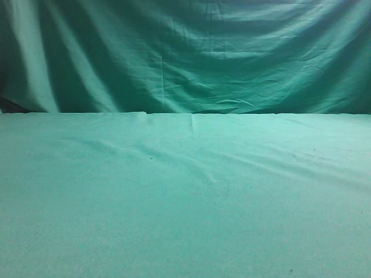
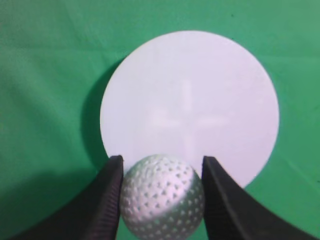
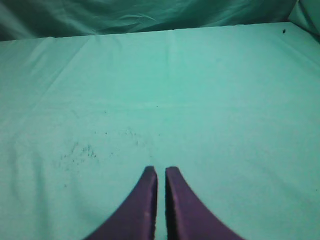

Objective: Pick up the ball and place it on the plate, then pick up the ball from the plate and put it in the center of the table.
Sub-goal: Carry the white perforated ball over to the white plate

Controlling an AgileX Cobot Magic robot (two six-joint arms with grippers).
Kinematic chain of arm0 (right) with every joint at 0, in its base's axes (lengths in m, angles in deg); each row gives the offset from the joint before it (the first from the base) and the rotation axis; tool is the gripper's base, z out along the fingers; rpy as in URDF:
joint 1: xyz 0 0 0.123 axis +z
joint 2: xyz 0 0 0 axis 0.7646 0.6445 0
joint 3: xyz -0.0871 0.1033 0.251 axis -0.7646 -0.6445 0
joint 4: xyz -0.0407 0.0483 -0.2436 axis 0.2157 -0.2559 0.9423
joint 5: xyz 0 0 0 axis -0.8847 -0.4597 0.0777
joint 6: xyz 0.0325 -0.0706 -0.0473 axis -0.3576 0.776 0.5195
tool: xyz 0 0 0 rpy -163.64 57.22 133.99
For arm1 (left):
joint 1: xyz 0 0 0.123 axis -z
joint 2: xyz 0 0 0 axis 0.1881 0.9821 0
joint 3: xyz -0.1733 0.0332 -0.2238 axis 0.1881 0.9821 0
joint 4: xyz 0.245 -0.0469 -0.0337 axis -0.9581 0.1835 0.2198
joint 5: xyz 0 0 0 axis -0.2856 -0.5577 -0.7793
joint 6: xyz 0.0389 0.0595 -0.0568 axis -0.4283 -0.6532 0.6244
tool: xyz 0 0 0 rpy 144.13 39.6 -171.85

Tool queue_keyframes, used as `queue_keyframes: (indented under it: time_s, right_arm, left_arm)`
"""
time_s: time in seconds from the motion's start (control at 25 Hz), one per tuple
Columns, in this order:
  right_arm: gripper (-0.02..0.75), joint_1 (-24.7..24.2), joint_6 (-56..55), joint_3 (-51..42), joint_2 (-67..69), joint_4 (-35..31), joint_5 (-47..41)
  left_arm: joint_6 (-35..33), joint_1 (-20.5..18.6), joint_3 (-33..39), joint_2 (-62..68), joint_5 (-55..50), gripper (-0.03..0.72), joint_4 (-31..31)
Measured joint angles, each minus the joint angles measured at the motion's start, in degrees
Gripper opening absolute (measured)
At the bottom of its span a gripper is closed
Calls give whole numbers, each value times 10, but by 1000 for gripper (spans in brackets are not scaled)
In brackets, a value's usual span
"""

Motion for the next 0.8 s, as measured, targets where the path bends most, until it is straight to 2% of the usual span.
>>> queue_keyframes:
  time_s: [0.6,0.76,0.8]
  right_arm:
    - [49,0,0,0,0,0,0]
    - [49,0,0,0,0,0,0]
    - [49,0,0,0,0,0,0]
  left_arm:
    - [20,0,0,34,71,304,-35]
    - [21,0,0,34,72,576,-35]
    - [21,0,-1,34,71,624,-32]
